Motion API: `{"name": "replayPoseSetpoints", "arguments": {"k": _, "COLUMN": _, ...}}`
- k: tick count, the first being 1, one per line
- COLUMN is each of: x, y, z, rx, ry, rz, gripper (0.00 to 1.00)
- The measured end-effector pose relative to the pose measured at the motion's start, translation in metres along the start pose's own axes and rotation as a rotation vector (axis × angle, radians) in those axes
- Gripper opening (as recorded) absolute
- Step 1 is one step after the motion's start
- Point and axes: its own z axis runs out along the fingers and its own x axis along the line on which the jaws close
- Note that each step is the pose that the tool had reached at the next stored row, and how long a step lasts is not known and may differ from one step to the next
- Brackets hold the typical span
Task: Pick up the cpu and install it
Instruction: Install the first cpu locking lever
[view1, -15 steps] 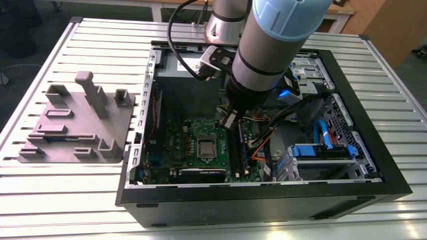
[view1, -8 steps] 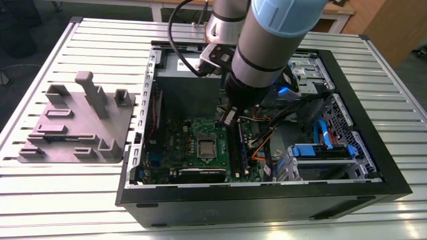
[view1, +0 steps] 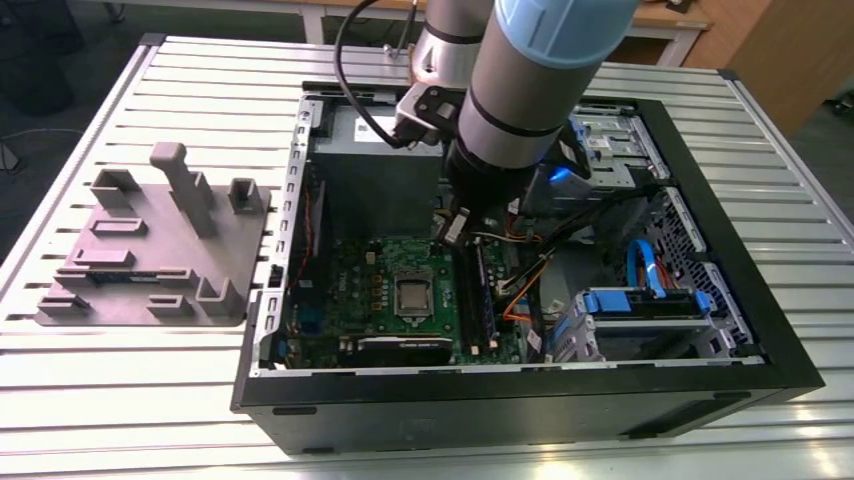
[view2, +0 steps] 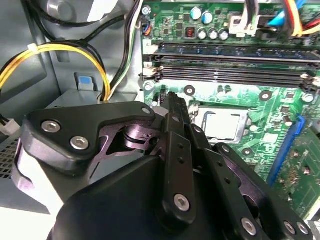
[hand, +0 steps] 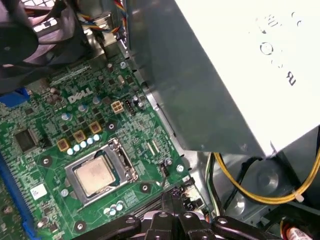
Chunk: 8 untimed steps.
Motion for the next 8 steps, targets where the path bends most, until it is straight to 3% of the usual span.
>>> {"name": "replayPoseSetpoints", "arguments": {"k": 4, "x": -0.0028, "y": 0.0029, "z": 0.0023, "rx": -0.0002, "ry": -0.0003, "rz": 0.0, "gripper": 0.11}}
{"name": "replayPoseSetpoints", "arguments": {"k": 8, "x": -0.0005, "y": 0.0068, "z": 0.0043, "rx": -0.0014, "ry": -0.002, "rz": -0.001, "gripper": 0.11}}
